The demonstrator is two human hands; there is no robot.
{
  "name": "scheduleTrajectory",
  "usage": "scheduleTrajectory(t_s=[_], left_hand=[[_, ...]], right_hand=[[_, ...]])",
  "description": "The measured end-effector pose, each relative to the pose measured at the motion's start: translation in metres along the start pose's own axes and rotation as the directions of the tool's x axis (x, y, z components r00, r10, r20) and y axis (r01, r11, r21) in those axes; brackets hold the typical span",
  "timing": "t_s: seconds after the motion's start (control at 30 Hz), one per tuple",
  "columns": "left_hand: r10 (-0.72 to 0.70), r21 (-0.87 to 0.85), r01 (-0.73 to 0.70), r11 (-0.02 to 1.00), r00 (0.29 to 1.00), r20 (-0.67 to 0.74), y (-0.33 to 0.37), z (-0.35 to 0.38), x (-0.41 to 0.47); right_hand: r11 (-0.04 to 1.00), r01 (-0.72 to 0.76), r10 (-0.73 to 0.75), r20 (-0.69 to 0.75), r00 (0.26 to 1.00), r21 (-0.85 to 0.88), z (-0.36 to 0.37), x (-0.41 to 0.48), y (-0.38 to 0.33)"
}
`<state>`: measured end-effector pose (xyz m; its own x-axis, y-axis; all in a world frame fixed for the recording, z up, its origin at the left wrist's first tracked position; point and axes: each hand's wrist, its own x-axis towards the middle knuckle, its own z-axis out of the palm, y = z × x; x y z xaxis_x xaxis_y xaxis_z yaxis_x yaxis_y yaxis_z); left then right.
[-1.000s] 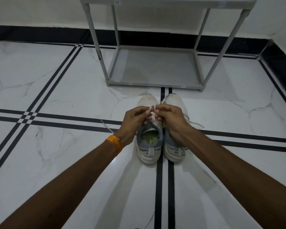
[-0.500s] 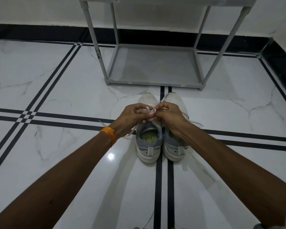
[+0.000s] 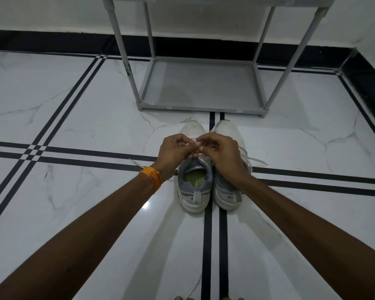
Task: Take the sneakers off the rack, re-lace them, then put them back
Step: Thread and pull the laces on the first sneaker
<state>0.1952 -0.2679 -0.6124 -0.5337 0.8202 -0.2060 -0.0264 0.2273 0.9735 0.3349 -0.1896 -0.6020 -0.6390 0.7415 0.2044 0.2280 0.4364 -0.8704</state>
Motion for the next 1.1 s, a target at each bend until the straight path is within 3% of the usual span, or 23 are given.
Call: scheduleTrajectory(t_s=[0.1, 0.23, 0.3, 0.37, 0.47, 0.57, 0.7, 0.83, 0.93, 1.1], left_hand=[[0.022, -0.015, -0.022, 1.000, 1.000, 0.011, 0.000, -0.002, -0.001], [0.139, 0.145, -0.152, 0.978, 0.986, 0.093, 0.004, -0.011, -0.005], [0.232, 0.306, -0.248, 0.919, 0.969, 0.088, 0.007, -0.011, -0.005], [0.387, 0.506, -0.369, 0.780, 0.919, 0.073, 0.008, -0.008, -0.003], [0.551, 0.668, -0.466, 0.580, 0.828, 0.099, 0.006, -0.004, -0.003], [0.621, 0.702, -0.526, 0.480, 0.769, 0.152, 0.002, -0.004, -0.004], [0.598, 0.698, -0.575, 0.427, 0.759, 0.259, 0.005, -0.011, -0.003], [0.529, 0.761, -0.589, 0.271, 0.752, 0.394, 0.013, -0.010, 0.002], [0.464, 0.756, -0.580, 0.302, 0.783, 0.415, 0.015, -0.010, 0.006], [0.310, 0.688, -0.414, 0.596, 0.909, 0.278, 0.018, -0.010, 0.007]], right_hand=[[0.979, 0.018, -0.022, -0.020, 1.000, -0.203, 0.004, 0.003, -0.003], [0.946, 0.002, 0.021, 0.070, 0.997, -0.324, 0.004, 0.008, -0.010], [0.926, -0.021, 0.065, 0.105, 0.992, -0.376, 0.005, 0.010, -0.014], [0.914, -0.025, 0.082, 0.123, 0.989, -0.404, 0.006, 0.011, -0.017], [0.924, -0.057, 0.121, 0.149, 0.981, -0.379, 0.005, 0.012, -0.020], [0.937, -0.152, 0.225, 0.208, 0.952, -0.315, 0.002, 0.015, -0.015], [0.951, -0.260, 0.297, 0.262, 0.918, -0.168, -0.004, 0.016, -0.007], [0.949, -0.291, 0.315, 0.313, 0.896, -0.120, -0.005, 0.015, 0.000], [0.953, -0.282, 0.303, 0.294, 0.907, -0.113, -0.006, 0.013, 0.002], [0.964, -0.155, 0.196, 0.183, 0.963, -0.215, -0.010, 0.011, -0.003]])
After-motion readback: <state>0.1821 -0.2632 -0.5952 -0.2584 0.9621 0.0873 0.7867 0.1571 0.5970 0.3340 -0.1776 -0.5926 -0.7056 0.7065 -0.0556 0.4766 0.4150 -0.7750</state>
